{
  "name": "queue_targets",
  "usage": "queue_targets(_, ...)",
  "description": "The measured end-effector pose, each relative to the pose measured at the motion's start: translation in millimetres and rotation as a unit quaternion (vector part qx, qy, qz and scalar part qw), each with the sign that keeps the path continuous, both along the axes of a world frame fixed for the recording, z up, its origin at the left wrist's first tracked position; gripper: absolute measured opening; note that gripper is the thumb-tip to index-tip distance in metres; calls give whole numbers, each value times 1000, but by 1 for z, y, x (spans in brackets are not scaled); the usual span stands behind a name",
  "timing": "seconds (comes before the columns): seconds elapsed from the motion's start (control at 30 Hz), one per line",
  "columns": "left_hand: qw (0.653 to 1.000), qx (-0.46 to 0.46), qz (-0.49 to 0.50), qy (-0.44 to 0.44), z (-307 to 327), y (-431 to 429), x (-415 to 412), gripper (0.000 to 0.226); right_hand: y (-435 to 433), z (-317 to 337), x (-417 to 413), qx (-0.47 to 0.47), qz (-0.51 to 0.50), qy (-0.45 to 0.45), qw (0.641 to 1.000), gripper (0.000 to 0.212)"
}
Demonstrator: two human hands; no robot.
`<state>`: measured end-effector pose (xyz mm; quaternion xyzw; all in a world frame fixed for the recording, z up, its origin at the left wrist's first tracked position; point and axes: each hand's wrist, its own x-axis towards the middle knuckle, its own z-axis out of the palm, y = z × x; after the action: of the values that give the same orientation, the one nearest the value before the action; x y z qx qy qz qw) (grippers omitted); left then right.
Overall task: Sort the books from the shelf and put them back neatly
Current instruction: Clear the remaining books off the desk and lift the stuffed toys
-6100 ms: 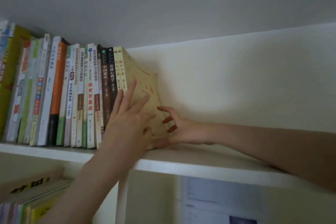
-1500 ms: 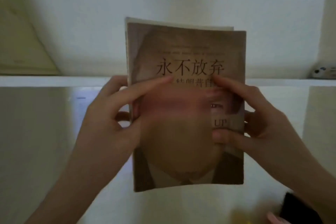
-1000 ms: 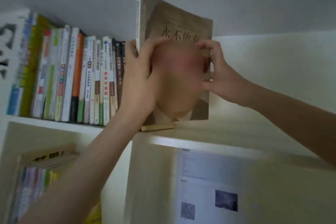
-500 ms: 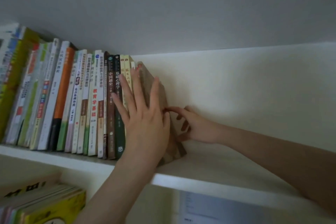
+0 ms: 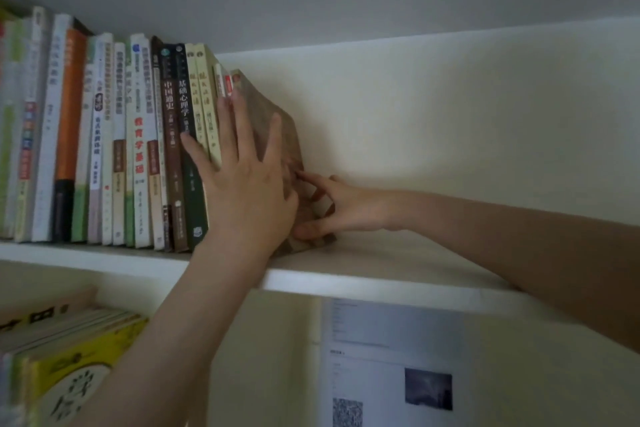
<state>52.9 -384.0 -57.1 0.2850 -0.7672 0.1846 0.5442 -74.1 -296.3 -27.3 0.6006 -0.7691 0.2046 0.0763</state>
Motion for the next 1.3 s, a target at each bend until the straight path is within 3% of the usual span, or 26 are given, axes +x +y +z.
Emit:
queue_targets(0.1, 999, 7, -40, 18, -2, -4, 2, 84, 2, -4, 4, -5, 2, -3, 1000, 94)
queue_targets(0.27, 975, -57, -170, 134, -4, 0, 6, 75, 14, -2, 12, 17, 4, 36, 999, 90)
queue_targets(0.4, 996, 30, -81, 18, -5, -9, 7, 96, 23, -5, 25, 40, 17, 38, 998, 86)
queue_targets(0.47, 991, 70, -114, 24, 0, -4, 8, 98, 31, -9, 30, 44, 26, 37, 998, 79)
queue_targets(0.63, 959, 76, -246, 115, -8, 13, 24, 71, 68, -2, 46, 8, 31, 6, 999, 63)
queue_targets(0.7, 934, 72, -325, 126, -13, 32, 30, 59, 84, -3, 54, -17, 39, 2, 999, 54)
queue_targets(0.87, 815, 134, -560, 67, -37, 123, 25, 21, 147, -24, 63, -84, 42, 52, 994, 33)
queue_targets(0.97, 776, 121, -617, 44, -63, 170, 14, 26, 208, -48, 62, -107, 19, 55, 993, 18)
queue_targets(1.13, 745, 8, -667, -4, -112, 250, -8, 40, 309, -102, 68, -149, -72, 108, 980, 35)
queue_targets(1.2, 712, -30, -701, 1, -138, 281, -22, 38, 346, -133, 69, -173, -118, 89, 974, 41)
queue_targets(1.3, 657, 6, -752, -54, -192, 327, -50, 38, 398, -199, 65, -178, -182, 13, 967, 45)
